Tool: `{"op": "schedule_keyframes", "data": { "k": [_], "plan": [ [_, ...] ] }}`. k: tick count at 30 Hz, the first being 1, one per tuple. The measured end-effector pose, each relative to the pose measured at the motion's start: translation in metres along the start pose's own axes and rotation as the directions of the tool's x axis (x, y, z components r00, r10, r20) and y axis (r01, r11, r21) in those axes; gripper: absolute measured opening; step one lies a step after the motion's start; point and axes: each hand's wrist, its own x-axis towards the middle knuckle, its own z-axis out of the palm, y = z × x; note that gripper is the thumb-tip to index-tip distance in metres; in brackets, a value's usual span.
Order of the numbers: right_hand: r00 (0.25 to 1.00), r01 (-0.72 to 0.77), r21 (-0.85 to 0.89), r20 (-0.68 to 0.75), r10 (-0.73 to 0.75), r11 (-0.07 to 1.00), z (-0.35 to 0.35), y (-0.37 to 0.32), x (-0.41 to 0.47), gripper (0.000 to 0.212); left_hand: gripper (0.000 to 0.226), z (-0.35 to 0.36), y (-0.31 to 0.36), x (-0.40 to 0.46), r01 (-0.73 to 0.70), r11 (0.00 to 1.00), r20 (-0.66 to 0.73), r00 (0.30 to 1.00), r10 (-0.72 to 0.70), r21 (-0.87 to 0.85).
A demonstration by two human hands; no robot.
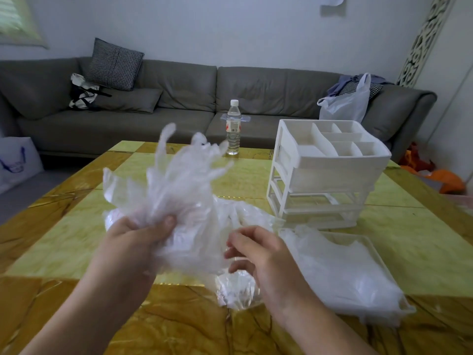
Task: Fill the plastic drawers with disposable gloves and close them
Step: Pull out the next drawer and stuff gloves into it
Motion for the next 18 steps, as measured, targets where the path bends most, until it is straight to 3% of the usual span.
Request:
{"op": "schedule_keyframes", "data": {
  "k": [2, 4, 6, 9, 12, 15, 18],
  "plan": [
    [0.967, -0.197, 0.036, 0.174, 0.188, 0.98, 0.002, -0.002, 0.0, 0.056, 0.022, 0.001, 0.005, -0.003, 0.039, 0.993, 0.072, 0.997, -0.031, -0.11],
    [0.903, -0.342, 0.119, 0.318, 0.29, 0.932, 0.005, -0.006, -0.007, 0.059, 0.021, 0.006, 0.004, -0.009, 0.077, 0.99, 0.142, 0.988, -0.06, -0.116],
    [0.89, -0.376, 0.261, 0.367, 0.269, 0.889, 0.006, -0.009, -0.009, 0.058, 0.021, 0.009, -0.003, -0.011, 0.08, 0.995, 0.167, 0.984, -0.07, -0.055],
    [0.964, -0.25, 0.316, 0.17, 0.205, 0.915, 0.002, -0.01, -0.005, 0.028, 0.017, 0.006, -0.013, -0.009, 0.052, 0.995, 0.129, 0.99, -0.063, 0.089],
    [0.989, -0.116, 0.243, -0.058, 0.134, 0.963, -0.005, -0.011, 0.001, 0.027, 0.015, 0.005, -0.015, -0.008, 0.023, 0.973, 0.083, 0.996, -0.043, 0.229],
    [0.992, -0.064, 0.169, -0.093, 0.08, 0.984, -0.01, -0.015, 0.0, 0.027, 0.012, 0.008, -0.016, -0.009, 0.039, 0.962, 0.043, 0.998, -0.052, 0.27],
    [0.996, -0.038, 0.206, -0.075, 0.055, 0.978, -0.013, -0.015, 0.002, 0.03, 0.025, 0.013, -0.016, -0.01, 0.137, 0.978, -0.02, 0.991, -0.135, 0.16]
  ]
}}
